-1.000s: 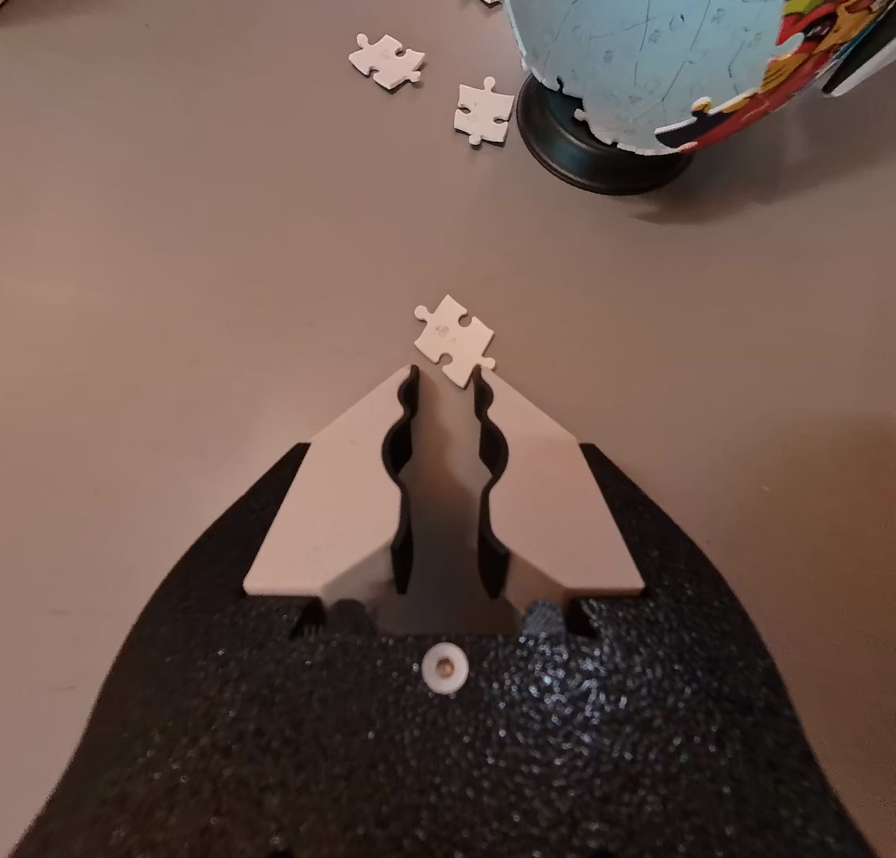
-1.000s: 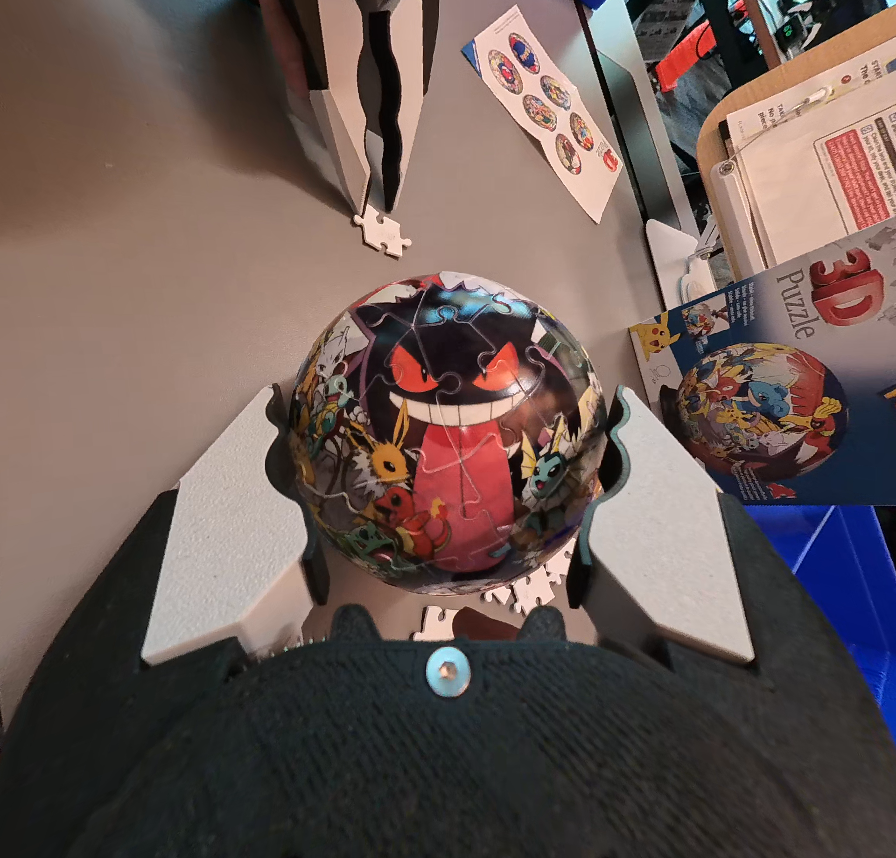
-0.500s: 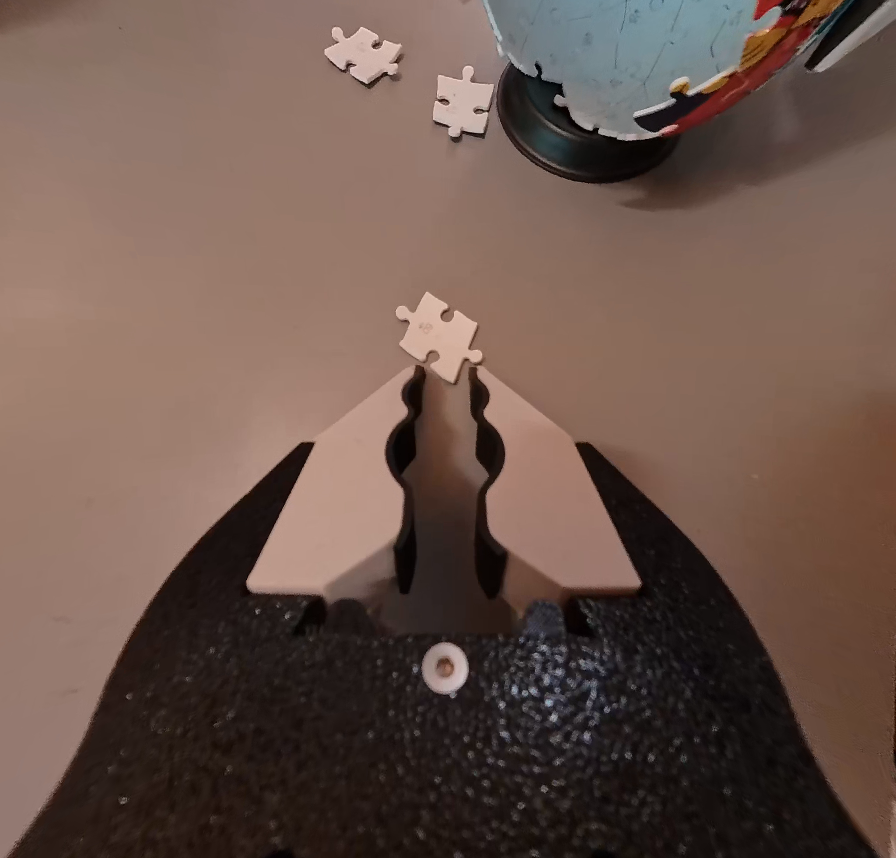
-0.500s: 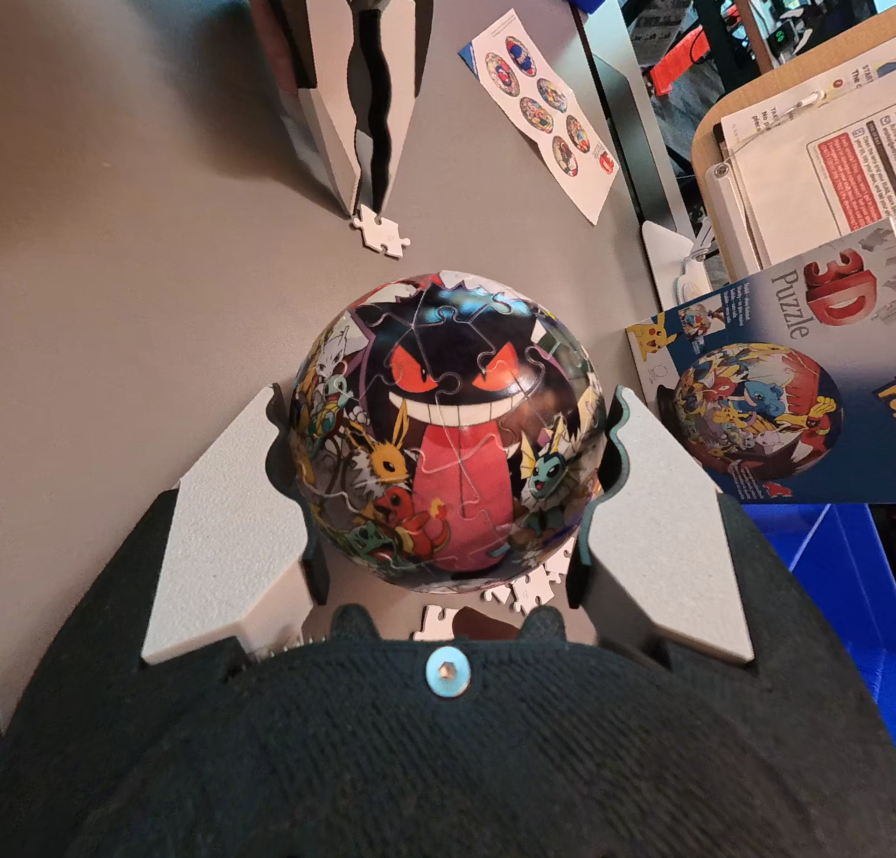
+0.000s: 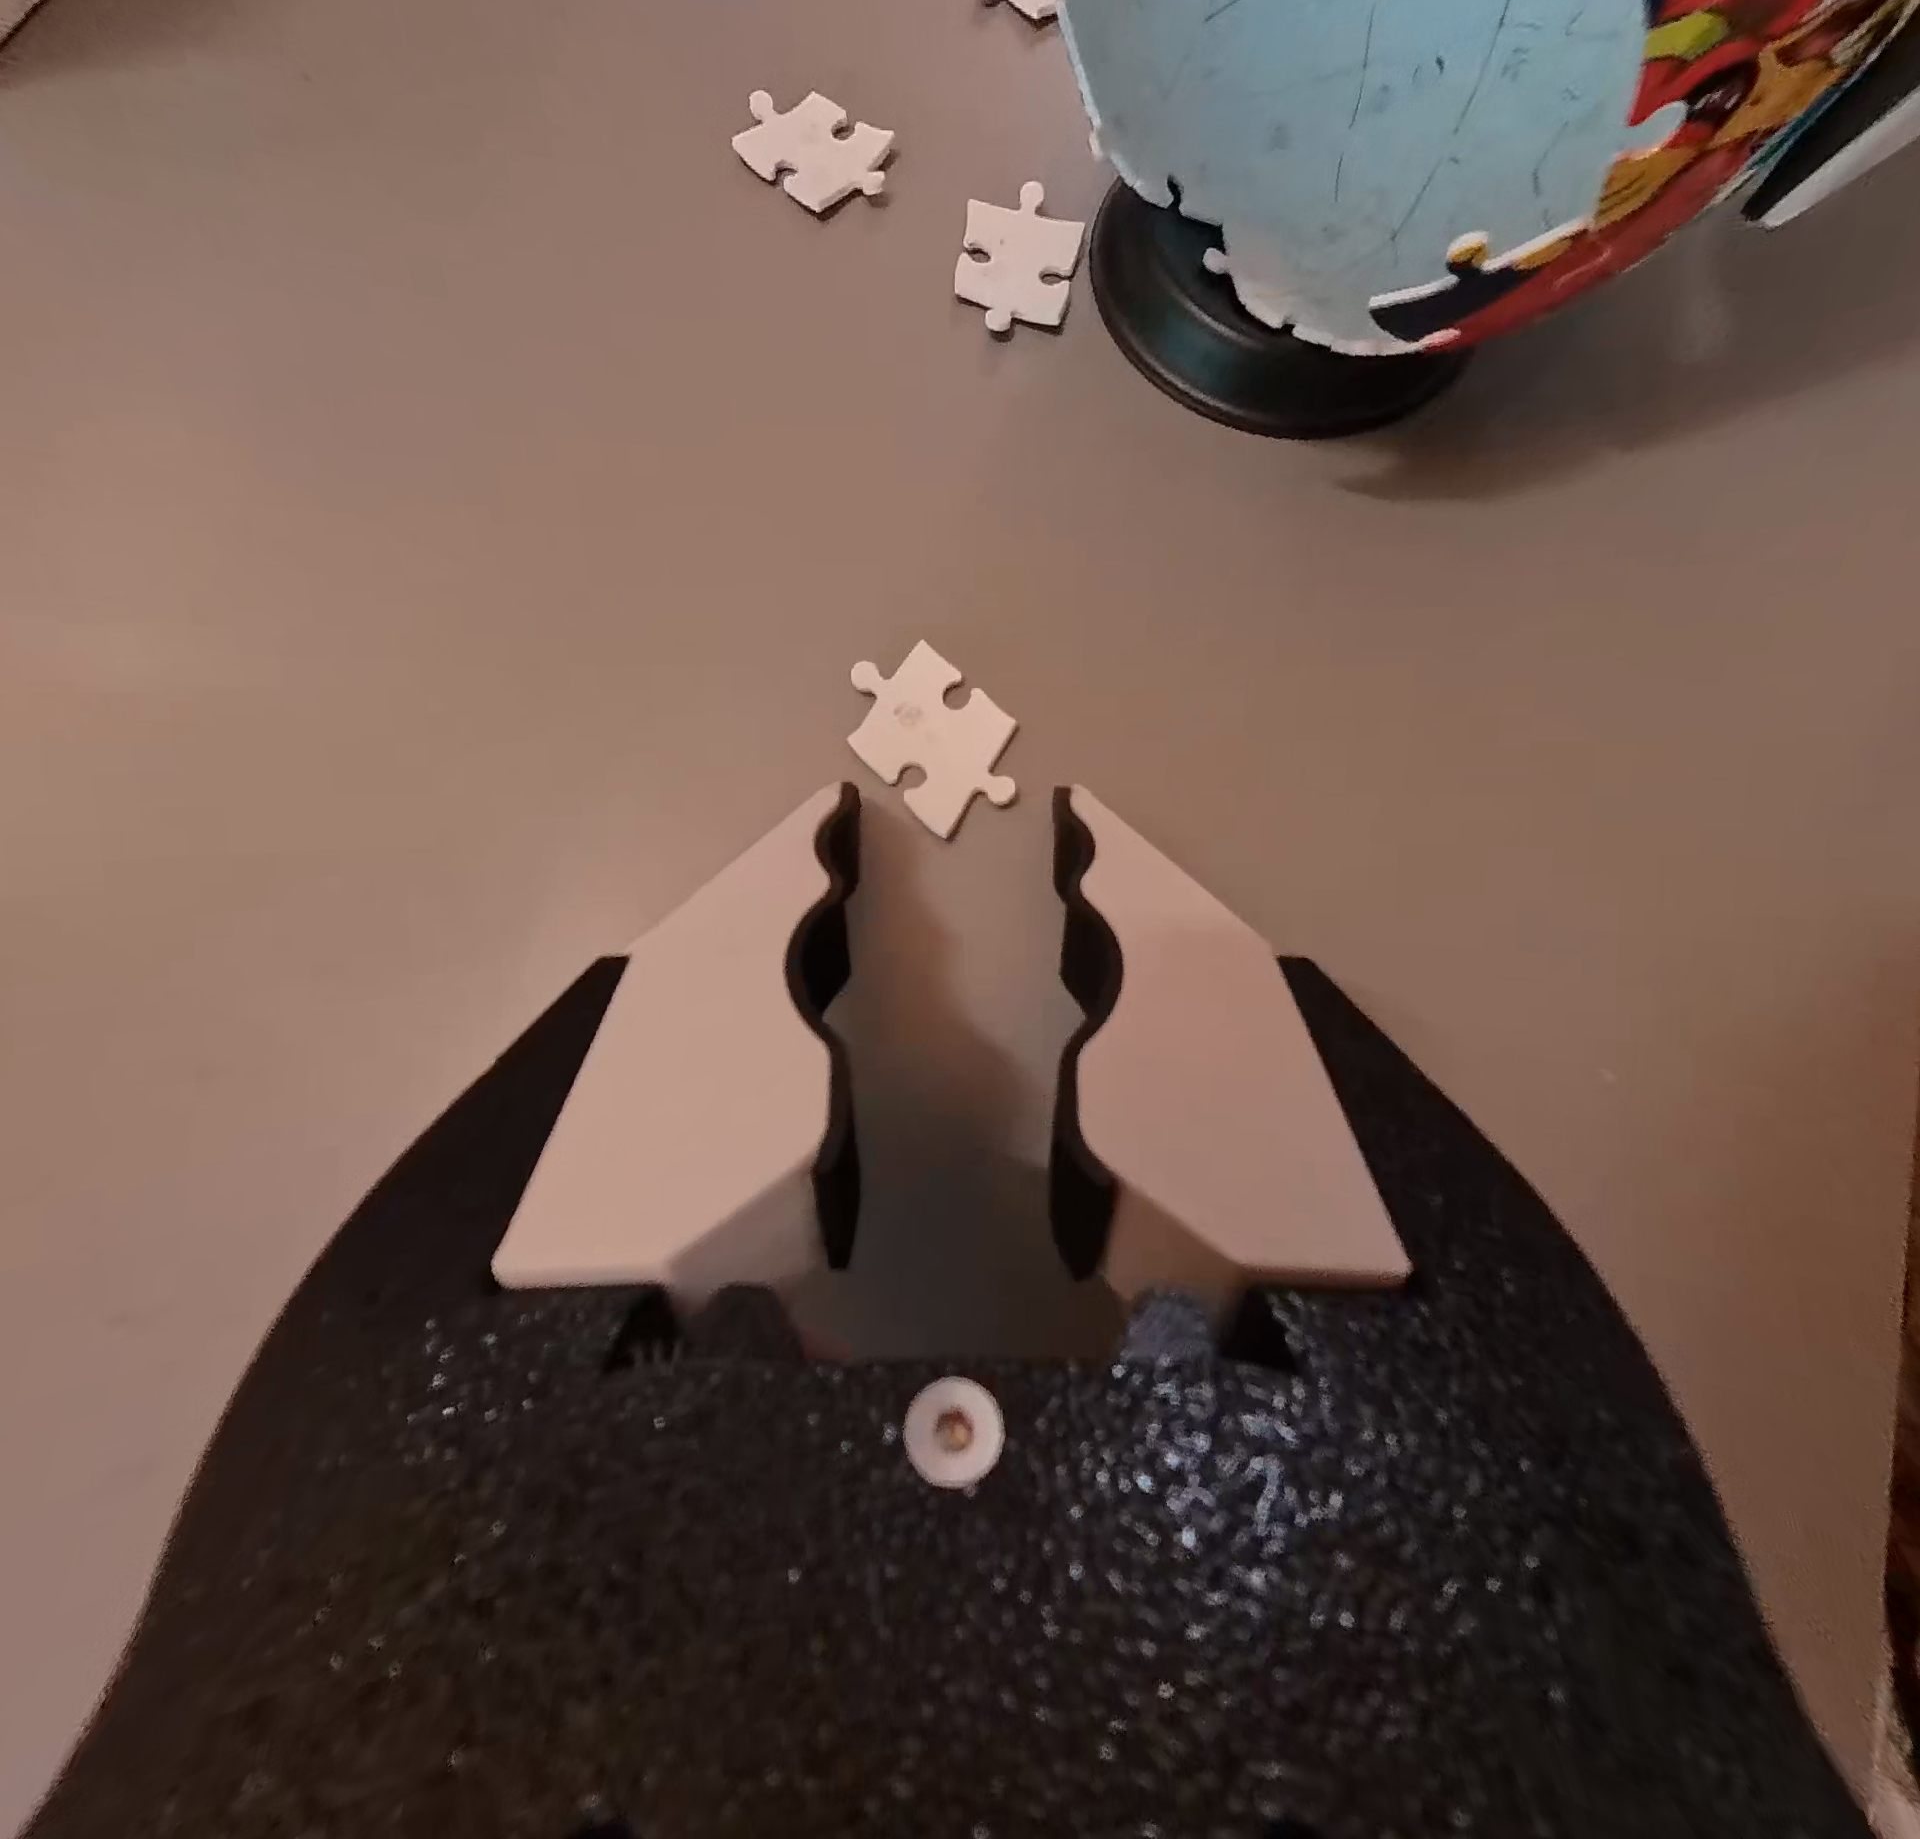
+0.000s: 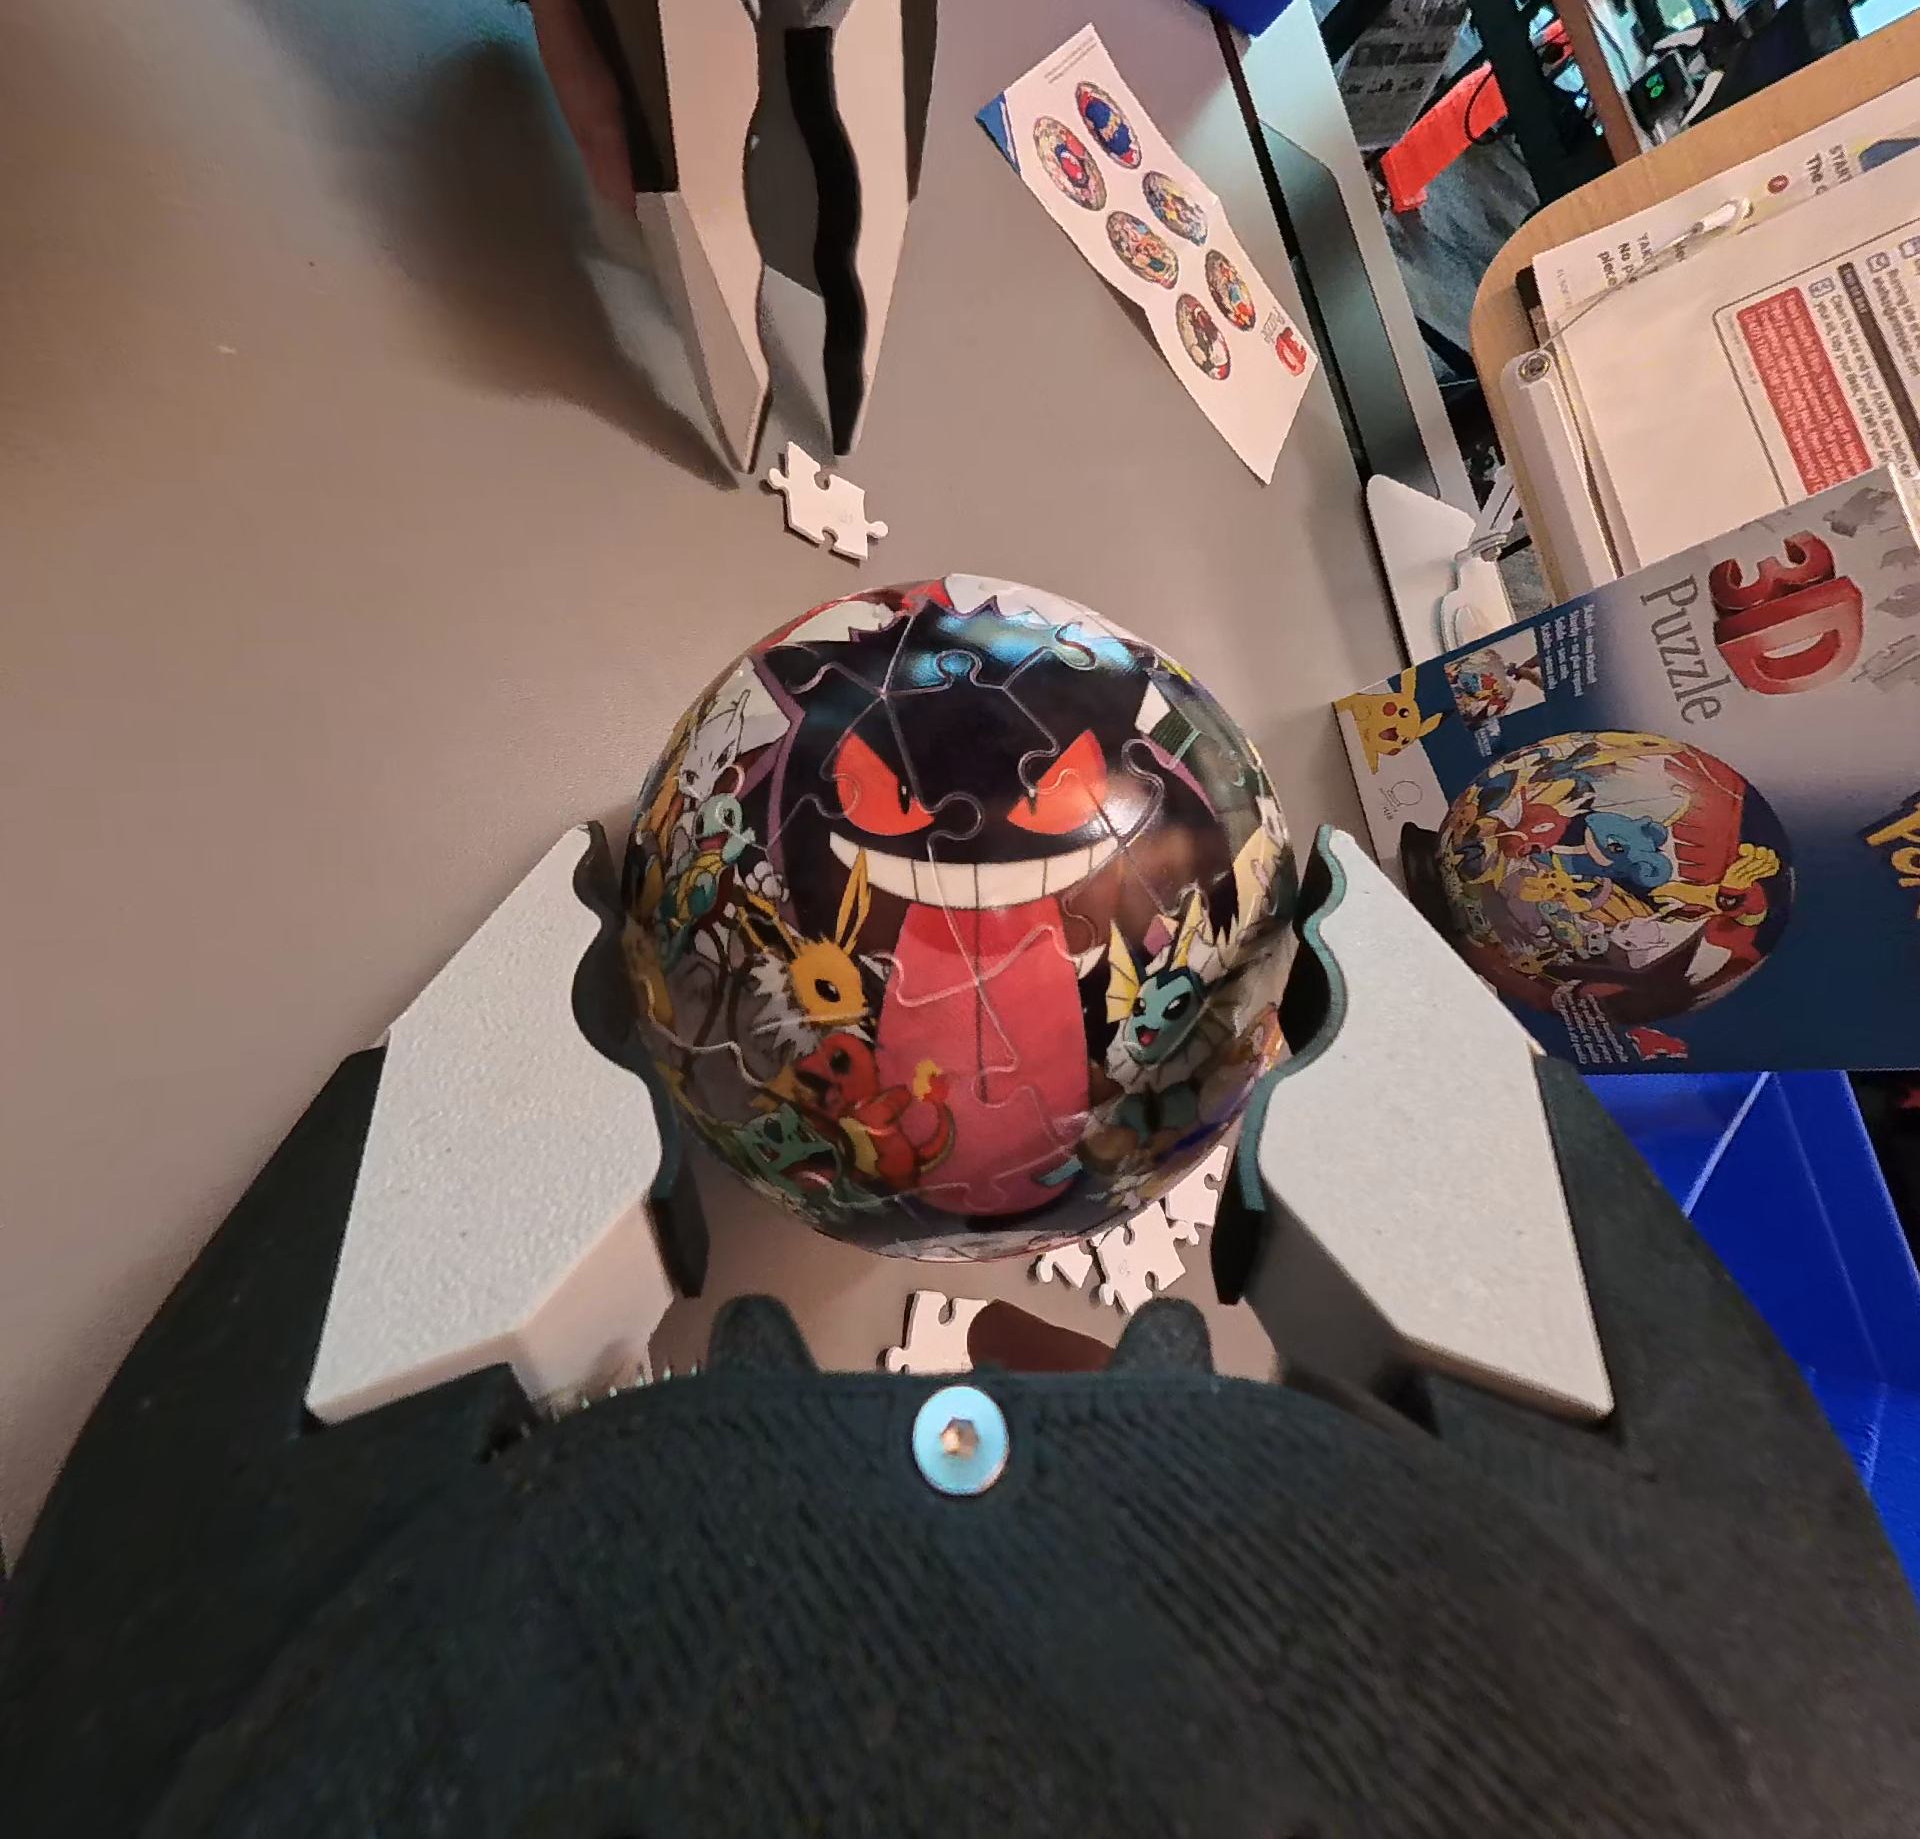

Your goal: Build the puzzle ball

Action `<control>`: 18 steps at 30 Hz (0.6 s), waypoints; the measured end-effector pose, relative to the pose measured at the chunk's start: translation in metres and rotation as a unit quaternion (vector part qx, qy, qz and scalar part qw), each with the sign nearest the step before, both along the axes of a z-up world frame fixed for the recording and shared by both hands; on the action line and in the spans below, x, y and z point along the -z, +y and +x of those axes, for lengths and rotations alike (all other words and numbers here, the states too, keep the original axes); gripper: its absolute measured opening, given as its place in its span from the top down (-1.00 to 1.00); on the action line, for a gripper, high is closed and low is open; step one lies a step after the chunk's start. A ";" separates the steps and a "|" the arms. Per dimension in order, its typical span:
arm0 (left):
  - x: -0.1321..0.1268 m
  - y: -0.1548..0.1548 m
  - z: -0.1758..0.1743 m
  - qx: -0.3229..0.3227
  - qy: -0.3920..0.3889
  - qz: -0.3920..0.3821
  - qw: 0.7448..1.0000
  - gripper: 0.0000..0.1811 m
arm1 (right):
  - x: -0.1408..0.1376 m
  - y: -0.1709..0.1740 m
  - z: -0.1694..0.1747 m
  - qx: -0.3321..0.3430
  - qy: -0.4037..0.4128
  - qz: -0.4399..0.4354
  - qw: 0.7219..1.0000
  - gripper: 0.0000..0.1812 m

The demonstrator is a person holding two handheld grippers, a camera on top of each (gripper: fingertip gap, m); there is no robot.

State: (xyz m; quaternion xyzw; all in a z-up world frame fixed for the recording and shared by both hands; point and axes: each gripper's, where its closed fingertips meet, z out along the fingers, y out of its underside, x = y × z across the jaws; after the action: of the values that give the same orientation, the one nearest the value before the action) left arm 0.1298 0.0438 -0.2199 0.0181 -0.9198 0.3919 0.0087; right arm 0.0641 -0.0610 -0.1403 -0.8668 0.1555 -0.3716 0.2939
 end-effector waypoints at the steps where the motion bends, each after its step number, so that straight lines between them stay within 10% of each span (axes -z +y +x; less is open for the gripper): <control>1: 0.000 -0.001 0.000 -0.001 0.000 0.001 1.000 0.62 | 0.000 0.000 0.000 0.000 0.000 0.000 1.000 -0.41; 18: 0.004 0.002 0.008 0.037 -0.012 -0.001 0.999 0.82 | 0.000 0.000 0.000 -0.002 0.003 0.004 1.000 -0.40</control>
State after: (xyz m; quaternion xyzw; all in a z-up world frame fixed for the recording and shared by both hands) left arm 0.1380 0.0454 -0.2236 -0.0210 -0.9193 0.3928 0.0124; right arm 0.0639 -0.0610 -0.1400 -0.8668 0.1562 -0.3682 0.2979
